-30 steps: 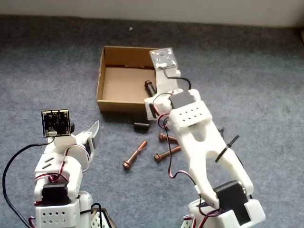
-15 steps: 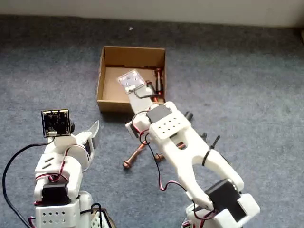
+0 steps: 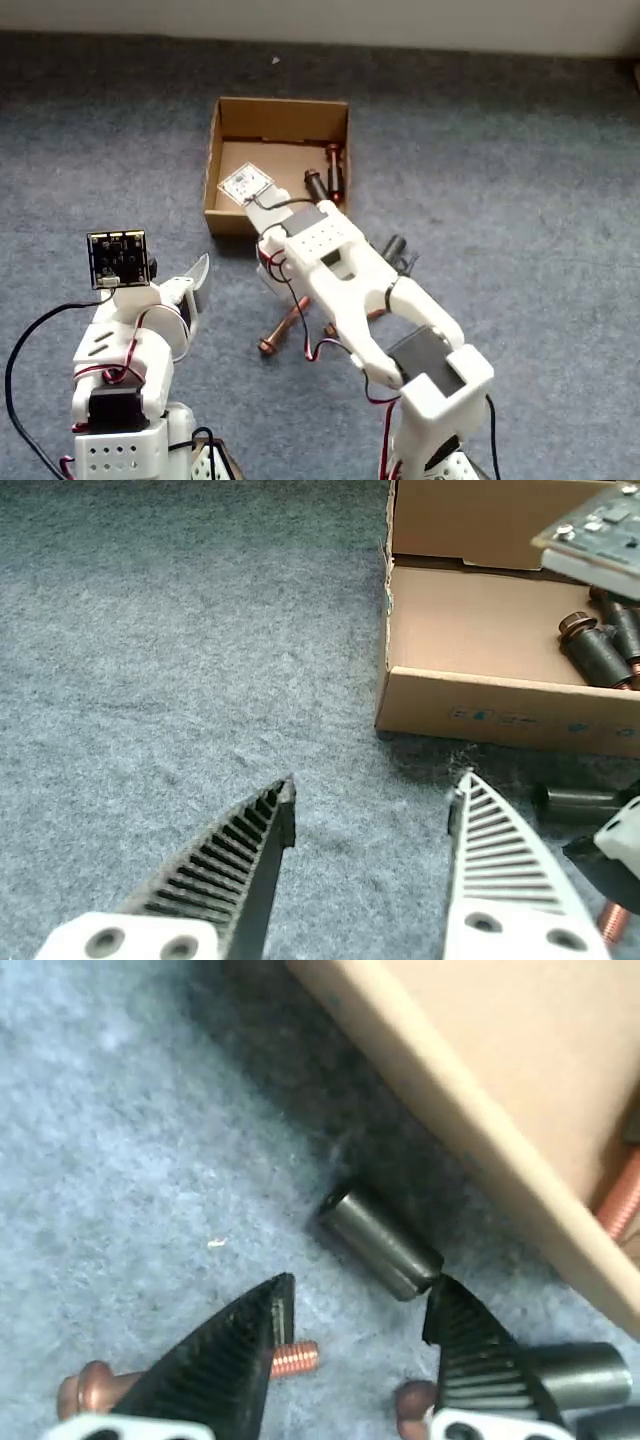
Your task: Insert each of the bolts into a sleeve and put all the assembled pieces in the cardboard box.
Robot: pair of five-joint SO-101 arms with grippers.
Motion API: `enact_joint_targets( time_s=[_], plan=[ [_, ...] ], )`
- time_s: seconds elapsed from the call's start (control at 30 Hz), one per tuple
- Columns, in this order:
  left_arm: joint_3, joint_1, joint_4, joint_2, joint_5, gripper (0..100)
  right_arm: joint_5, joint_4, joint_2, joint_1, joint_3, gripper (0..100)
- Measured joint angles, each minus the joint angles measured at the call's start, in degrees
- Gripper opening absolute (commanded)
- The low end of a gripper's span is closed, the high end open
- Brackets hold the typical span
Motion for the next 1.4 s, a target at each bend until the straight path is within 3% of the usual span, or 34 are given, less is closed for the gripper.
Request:
enact_joint_targets(
  time_s=[0.27, 0.53, 1.0, 1.23, 1.4],
  plan=[
    [0.0, 0.0, 0.0, 0.0, 0.0, 26, 1.0, 0.1, 4.5, 0.0, -3.5, 20.2],
    [0.0, 0.0, 0.0, 0.0, 0.0, 26, 1.0, 2.1, -0.4, 0.0, -3.9, 20.2],
    [0.0, 0.0, 0.0, 0.0, 0.0, 26, 9.4, -3.9, 4.3, -0.9, -3.9, 20.1],
    [0.0, 0.0, 0.0, 0.0, 0.0, 26, 9.5, -4.3, 6.9, -0.8, -3.7, 8.4],
    [0.0, 0.0, 0.0, 0.0, 0.0, 26, 9.5, -3.9, 6.7, -0.3, -2.8, 7.4]
  ],
)
